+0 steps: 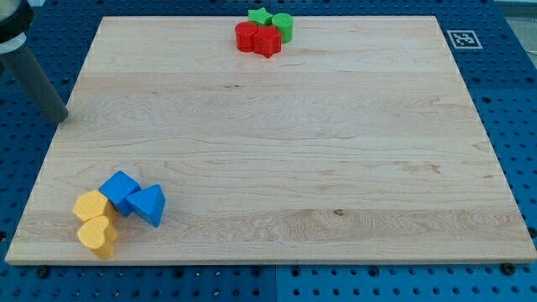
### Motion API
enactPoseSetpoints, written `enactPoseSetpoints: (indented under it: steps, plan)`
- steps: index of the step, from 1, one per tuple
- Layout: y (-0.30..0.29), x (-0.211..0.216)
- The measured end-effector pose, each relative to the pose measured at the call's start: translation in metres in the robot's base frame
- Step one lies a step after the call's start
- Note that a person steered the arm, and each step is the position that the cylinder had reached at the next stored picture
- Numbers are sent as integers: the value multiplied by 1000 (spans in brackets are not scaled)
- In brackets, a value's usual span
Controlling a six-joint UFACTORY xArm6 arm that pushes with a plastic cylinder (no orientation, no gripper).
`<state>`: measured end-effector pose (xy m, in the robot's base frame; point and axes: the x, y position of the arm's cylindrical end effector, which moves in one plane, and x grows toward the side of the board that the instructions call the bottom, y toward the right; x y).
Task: Slide the group of blocks right a bit
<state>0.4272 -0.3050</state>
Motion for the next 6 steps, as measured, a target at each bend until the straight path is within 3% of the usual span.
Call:
enactPoseSetpoints:
  steps: [2,3,4,6]
  plan:
    - [1,137]
    - [4,141]
    - [48,165]
    - [108,165]
